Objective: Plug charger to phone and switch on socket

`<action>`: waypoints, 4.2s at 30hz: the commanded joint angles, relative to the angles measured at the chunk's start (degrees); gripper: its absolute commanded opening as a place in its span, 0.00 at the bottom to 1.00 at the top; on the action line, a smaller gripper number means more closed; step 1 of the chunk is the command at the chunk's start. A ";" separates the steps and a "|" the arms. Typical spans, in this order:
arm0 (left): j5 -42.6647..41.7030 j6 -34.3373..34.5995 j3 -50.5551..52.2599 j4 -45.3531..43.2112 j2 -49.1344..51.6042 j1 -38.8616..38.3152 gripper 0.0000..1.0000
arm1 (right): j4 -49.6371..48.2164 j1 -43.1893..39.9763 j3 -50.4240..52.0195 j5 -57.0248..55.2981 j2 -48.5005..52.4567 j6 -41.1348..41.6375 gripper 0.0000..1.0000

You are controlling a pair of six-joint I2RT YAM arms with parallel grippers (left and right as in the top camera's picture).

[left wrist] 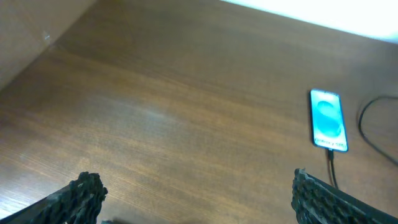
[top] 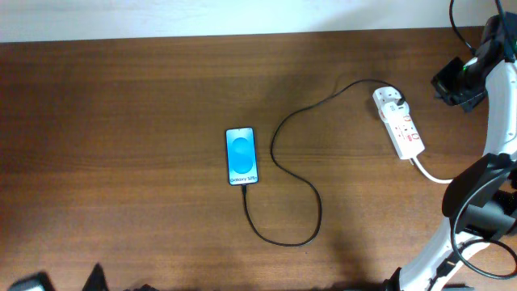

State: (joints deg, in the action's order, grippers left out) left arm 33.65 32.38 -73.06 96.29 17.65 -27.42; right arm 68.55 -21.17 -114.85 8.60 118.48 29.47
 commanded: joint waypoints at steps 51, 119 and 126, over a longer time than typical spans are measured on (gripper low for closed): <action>5.16 -0.72 6.05 0.24 -17.27 -0.17 0.99 | -10.75 1.20 9.33 3.85 9.55 1.42 0.04; -16.06 -0.72 54.42 -77.75 -17.27 21.53 0.99 | 19.15 9.97 15.15 -1.36 -41.05 -6.82 0.04; -16.92 -0.74 72.59 -97.74 -17.18 21.57 0.99 | 21.40 9.97 15.15 -1.38 -44.11 -6.80 0.04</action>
State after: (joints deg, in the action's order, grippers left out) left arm 17.69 32.38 -1.48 -2.48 0.69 -6.02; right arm 90.02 -11.62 -99.31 7.35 77.62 23.31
